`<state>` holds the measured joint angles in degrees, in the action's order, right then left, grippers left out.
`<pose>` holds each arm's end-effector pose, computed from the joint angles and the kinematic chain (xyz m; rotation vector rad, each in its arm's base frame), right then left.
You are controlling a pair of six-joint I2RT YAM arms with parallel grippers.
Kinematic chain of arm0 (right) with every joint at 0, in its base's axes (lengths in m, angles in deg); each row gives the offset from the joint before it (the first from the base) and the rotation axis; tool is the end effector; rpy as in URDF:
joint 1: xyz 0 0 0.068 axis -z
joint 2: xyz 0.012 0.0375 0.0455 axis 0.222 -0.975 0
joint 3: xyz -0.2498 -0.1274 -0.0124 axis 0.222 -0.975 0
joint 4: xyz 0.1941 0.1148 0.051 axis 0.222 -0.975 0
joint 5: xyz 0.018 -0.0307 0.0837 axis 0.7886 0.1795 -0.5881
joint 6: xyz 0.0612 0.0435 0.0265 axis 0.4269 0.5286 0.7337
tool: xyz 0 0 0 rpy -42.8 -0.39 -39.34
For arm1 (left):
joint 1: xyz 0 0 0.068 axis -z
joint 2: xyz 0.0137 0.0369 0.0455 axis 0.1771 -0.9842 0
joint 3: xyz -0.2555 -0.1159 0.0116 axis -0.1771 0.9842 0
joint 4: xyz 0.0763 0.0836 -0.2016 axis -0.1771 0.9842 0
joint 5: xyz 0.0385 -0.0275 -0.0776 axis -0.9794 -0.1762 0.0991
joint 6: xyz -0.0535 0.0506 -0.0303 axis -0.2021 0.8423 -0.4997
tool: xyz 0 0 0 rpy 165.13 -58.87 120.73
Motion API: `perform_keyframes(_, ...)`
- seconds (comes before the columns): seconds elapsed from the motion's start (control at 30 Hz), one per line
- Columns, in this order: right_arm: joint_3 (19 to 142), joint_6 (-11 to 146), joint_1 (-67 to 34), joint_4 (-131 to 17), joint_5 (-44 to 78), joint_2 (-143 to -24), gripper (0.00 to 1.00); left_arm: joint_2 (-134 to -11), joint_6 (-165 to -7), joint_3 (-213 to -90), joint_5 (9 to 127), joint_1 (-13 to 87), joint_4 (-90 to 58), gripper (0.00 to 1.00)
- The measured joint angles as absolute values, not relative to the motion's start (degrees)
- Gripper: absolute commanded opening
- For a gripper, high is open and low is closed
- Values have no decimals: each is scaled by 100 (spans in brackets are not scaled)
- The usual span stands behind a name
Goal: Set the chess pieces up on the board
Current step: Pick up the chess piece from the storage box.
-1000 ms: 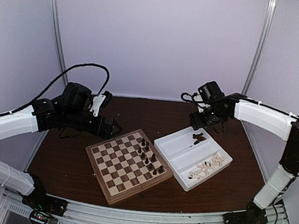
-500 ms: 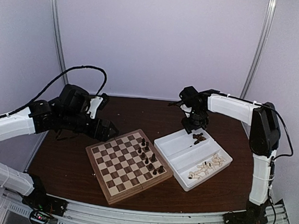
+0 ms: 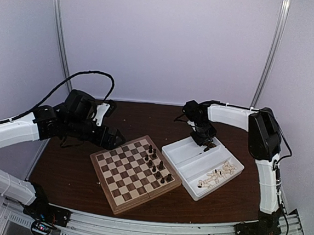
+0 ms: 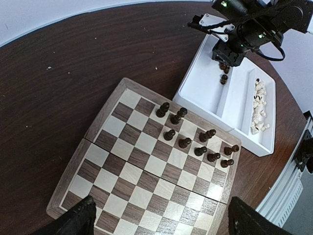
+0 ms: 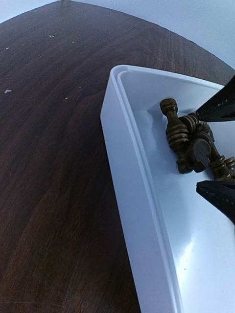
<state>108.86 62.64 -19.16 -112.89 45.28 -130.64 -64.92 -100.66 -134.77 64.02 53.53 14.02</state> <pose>0.3760 0.2067 0.1591 -0.6950 2.7676 -0.4228 0.1746 -0.1717 0.2885 0.3958 2.3352 -0.7013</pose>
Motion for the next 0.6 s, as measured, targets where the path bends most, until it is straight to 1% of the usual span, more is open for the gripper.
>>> perform_keyframes(0.07, 10932, 6233, -1914, -11326, 4595, -13118, 31, -6497, -10060, -13475, 6413, 5353, 1400, 93)
perform_keyframes(0.33, 11011, 6213, -1888, -11361, 4679, -13225, 30, -6494, -10005, -13455, 6413, 5353, 1400, 93)
perform_keyframes(0.37, 11011, 6215, -1886, -11359, 4679, -13241, 28, -6494, -10005, -13444, 6413, 5353, 1400, 93)
perform_keyframes(0.43, 11015, 6222, -1886, -11361, 4668, -13269, 17, -6494, -10005, -13433, 6413, 5353, 1402, 93)
perform_keyframes(0.47, 11020, 6218, -1883, -11363, 4654, -13278, 14, -6494, -10005, -13427, 6413, 5353, 1402, 93)
perform_keyframes(0.6, 11057, 6220, -1875, -11374, 4576, -13293, 13, -6494, -10005, -13414, 6413, 5353, 1402, 93)
